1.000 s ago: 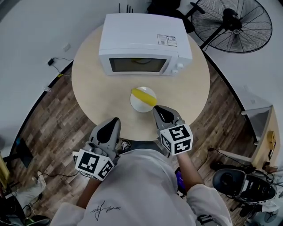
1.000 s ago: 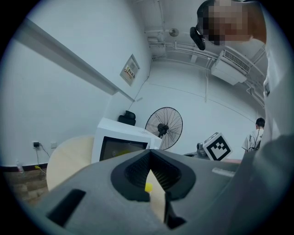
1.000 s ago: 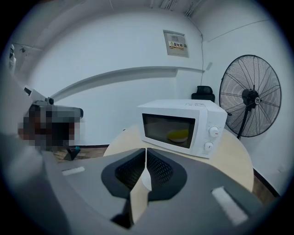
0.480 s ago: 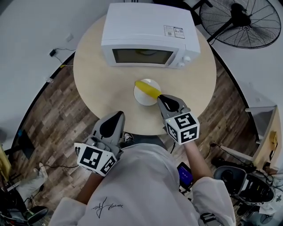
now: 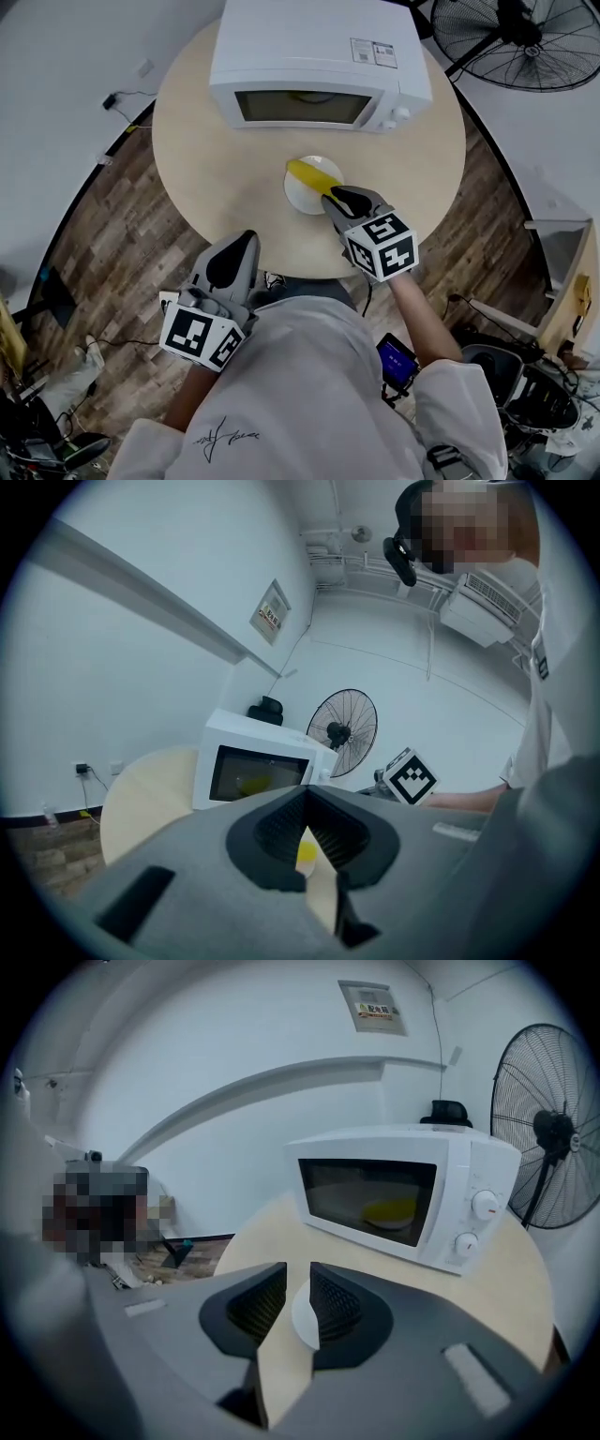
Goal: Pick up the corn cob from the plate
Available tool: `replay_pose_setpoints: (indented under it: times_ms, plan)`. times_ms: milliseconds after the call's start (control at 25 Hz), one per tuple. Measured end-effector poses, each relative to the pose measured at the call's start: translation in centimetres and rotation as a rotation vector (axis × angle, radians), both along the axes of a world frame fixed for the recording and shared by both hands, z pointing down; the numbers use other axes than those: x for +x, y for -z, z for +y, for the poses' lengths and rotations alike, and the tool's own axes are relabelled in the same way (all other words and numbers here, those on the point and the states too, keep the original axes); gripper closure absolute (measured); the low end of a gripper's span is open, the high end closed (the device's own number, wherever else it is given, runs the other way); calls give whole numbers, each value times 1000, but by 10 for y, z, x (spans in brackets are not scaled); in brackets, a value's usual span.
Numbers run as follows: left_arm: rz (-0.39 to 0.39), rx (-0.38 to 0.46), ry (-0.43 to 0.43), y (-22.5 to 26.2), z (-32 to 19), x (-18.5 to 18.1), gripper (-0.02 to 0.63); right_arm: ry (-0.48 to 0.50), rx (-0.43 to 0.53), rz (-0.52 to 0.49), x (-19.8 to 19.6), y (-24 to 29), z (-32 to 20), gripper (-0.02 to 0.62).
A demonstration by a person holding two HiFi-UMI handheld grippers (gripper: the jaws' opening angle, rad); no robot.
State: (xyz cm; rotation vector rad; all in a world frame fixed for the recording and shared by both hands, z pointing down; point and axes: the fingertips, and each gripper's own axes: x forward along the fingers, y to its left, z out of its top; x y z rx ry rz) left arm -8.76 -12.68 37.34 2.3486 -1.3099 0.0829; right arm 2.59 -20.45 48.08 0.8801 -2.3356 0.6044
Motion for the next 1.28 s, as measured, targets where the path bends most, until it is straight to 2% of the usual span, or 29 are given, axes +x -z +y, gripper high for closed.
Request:
replay_pose_setpoints:
  times_ms: [280, 720, 1040, 1280]
  plan:
    - [-7, -39, 20, -11, -1, -6, 615, 37, -33, 35, -4, -25, -9, 477]
    - [-21, -39, 58, -17, -13, -14, 615, 82, -42, 112, 0, -57, -22, 446]
    - [-29, -61, 64, -23, -13, -12, 615, 78, -62, 170, 8, -85, -33, 428]
    - [-29, -71, 70, -23, -7, -13, 615, 107, -86, 202, -1, -101, -36, 407]
